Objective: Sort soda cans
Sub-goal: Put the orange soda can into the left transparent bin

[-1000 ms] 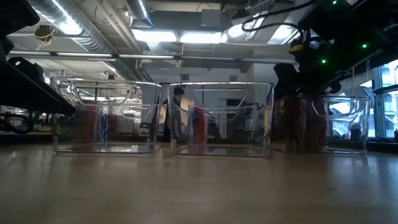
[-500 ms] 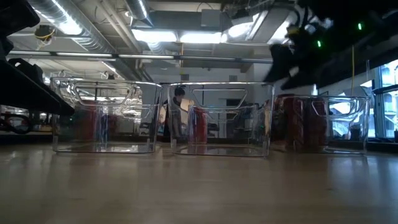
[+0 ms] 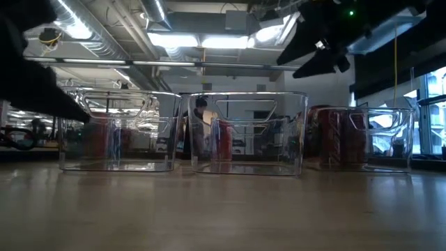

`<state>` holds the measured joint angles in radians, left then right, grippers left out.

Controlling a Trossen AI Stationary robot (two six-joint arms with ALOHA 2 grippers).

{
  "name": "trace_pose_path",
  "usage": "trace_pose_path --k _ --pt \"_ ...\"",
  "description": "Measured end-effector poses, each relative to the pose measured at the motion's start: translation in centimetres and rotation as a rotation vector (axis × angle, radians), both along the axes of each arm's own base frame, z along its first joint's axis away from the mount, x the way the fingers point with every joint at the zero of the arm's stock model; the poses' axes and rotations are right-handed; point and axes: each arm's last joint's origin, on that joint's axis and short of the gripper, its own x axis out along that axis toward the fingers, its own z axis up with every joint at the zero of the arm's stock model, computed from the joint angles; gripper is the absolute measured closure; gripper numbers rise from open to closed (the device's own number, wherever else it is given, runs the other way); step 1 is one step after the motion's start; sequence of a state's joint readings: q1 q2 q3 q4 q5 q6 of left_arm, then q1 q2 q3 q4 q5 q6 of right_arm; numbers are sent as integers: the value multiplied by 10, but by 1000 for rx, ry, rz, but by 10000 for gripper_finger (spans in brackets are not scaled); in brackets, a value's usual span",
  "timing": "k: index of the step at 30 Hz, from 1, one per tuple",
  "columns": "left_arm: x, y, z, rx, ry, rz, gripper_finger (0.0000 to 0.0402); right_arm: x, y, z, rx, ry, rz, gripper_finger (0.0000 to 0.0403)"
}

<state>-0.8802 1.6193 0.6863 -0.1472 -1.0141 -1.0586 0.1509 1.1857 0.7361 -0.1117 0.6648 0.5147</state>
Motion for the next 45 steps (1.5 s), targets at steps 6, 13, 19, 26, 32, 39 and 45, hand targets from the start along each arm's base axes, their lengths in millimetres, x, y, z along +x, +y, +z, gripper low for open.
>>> trace_pose_path --k 6,13,19,26,32,39,45 --pt "4 7 34 -2 -38 -37 57 8 2 -12 -11 63 42 56" --pt "10 38 76 -6 -92 -28 57 21 4 -21 -107 103 102 56" --pt "21 84 111 24 -158 58 57 27 4 -25 -215 156 131 56" --pt "37 146 133 43 -172 110 57 24 4 -30 -257 235 152 56" --pt "49 200 151 49 -183 184 57 16 3 -31 -245 307 187 56" --pt "63 257 172 74 -196 248 57 11 4 -45 -211 329 265 56" --pt "87 303 183 64 -151 263 57 7 4 -57 -247 315 294 56"
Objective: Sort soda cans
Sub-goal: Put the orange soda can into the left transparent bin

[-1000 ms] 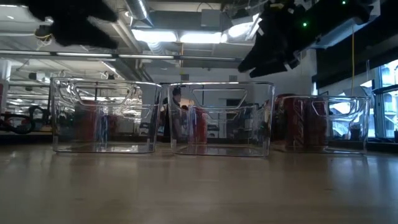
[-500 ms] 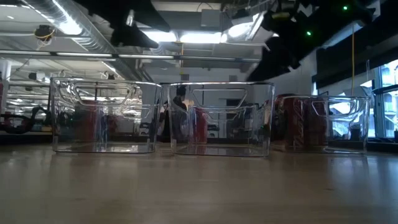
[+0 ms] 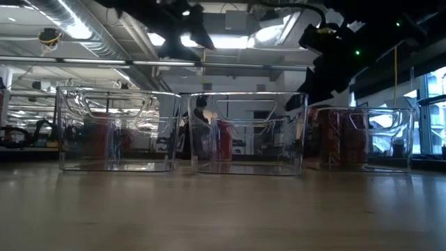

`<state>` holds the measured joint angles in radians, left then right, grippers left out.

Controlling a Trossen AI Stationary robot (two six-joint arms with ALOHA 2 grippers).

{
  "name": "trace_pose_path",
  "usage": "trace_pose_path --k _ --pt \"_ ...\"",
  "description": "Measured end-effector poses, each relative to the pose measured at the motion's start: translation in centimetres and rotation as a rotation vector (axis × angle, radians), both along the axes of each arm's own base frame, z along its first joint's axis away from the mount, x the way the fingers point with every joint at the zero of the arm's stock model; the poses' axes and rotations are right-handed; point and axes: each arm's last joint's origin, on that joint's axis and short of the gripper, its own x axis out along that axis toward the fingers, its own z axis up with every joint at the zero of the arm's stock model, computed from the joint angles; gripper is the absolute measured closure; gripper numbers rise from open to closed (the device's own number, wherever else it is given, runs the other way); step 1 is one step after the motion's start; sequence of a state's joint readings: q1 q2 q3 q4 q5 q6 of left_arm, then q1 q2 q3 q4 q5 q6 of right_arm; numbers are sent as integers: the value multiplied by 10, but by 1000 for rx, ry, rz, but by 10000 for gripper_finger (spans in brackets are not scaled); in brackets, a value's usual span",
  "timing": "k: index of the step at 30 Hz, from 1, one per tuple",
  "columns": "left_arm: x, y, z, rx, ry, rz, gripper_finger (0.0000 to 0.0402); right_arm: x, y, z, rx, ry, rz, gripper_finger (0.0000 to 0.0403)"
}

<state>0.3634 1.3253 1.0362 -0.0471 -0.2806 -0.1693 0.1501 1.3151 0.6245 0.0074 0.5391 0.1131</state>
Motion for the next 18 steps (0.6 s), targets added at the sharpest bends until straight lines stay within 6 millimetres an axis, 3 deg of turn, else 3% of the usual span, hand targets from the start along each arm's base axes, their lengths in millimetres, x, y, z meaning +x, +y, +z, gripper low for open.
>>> trace_pose_path --k 10,18 --pt "55 62 6 -107 188 -48 57 -7 -1 -13 -40 38 35 56" --pt "77 95 -3 -173 353 -34 57 -12 -2 -23 -61 -12 50 56"
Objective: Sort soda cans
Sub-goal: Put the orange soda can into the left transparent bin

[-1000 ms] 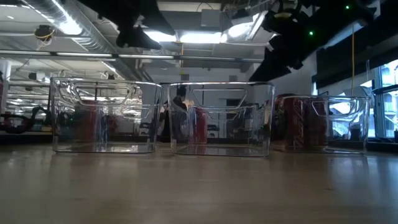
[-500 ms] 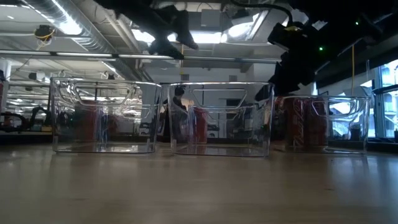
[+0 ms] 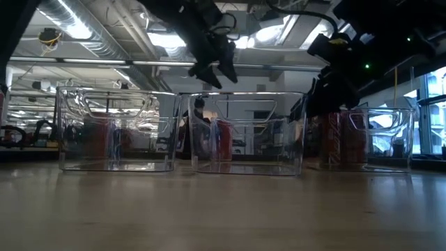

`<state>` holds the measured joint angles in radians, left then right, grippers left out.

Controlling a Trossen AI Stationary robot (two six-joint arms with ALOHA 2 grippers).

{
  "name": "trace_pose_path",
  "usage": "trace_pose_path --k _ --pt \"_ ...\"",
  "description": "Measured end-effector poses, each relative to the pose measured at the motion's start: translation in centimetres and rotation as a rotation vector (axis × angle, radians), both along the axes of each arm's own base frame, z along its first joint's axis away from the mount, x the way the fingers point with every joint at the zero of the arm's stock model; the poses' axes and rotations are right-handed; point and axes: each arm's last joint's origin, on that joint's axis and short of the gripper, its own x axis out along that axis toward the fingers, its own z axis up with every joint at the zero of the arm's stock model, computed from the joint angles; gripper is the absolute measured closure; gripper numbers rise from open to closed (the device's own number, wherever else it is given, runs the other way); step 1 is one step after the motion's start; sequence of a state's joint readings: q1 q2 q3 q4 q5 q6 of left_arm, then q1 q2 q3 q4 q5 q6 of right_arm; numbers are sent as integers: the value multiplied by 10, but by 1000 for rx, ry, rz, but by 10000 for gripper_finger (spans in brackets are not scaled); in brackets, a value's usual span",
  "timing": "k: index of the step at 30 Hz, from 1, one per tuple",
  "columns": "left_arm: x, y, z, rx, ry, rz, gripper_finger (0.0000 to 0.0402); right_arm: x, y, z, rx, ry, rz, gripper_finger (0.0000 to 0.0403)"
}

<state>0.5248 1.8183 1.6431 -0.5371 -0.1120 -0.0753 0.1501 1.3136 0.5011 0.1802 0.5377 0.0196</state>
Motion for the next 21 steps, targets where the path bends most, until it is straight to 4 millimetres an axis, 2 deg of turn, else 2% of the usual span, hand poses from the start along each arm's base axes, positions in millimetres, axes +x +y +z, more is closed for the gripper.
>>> trace_pose_path --k 11,21 --pt "5 32 -41 -72 82 78 57 -4 -1 -6 5 -24 3 56" --pt "13 40 -80 -162 152 73 57 -4 0 -7 8 -19 4 56"
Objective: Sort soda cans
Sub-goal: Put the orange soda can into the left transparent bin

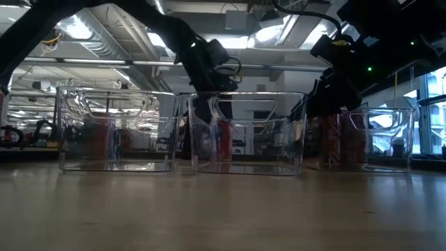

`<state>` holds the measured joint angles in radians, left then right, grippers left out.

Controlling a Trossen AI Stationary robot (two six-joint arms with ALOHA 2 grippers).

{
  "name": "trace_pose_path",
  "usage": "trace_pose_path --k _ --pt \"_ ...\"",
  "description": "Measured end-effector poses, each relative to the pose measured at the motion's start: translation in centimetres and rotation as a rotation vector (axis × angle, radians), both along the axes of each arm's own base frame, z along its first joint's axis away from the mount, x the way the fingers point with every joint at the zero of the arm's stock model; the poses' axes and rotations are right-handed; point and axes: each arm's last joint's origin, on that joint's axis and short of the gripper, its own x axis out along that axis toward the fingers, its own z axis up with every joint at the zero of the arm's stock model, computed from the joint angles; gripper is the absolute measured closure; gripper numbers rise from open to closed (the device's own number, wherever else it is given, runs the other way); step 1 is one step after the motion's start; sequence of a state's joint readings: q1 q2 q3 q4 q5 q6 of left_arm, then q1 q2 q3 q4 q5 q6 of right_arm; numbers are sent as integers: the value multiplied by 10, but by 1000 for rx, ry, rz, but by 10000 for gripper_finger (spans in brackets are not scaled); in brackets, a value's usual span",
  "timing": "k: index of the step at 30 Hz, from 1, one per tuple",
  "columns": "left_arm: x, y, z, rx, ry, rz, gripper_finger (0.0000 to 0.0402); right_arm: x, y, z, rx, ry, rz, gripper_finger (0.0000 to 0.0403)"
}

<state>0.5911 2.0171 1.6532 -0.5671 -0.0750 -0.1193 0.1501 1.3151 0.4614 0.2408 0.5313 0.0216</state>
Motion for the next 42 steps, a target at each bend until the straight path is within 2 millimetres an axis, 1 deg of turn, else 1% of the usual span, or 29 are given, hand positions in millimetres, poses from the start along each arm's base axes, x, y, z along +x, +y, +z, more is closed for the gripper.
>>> trace_pose_path --k 4,10,16,18,20,24,29,32,35,38,42 --pt "0 1 -6 1 11 -2 57 0 0 0 0 1 0 56" --pt "1 2 -7 14 11 -13 57 0 0 0 0 -2 1 56" --pt "4 1 -18 2 47 -45 57 1 0 2 0 -27 4 56" --pt "5 -1 -19 0 55 -57 61 2 1 2 2 -32 5 56" --pt "6 -3 -19 5 60 -71 75 1 1 4 8 -33 11 56" --pt "8 -6 -19 13 63 -95 110 0 2 11 40 -61 53 56" --pt "10 -7 -18 25 56 -112 111 -5 2 22 68 -94 74 56" --pt "10 -9 -15 26 54 -117 111 -12 1 29 73 -93 78 56" --pt "9 -17 -2 39 59 -121 111 -18 0 35 75 -97 77 56" --pt "8 -27 23 97 36 -119 111 -24 -1 40 75 -103 75 56" --pt "2 -44 57 135 -10 -134 111 -26 -2 38 80 -98 56 56"
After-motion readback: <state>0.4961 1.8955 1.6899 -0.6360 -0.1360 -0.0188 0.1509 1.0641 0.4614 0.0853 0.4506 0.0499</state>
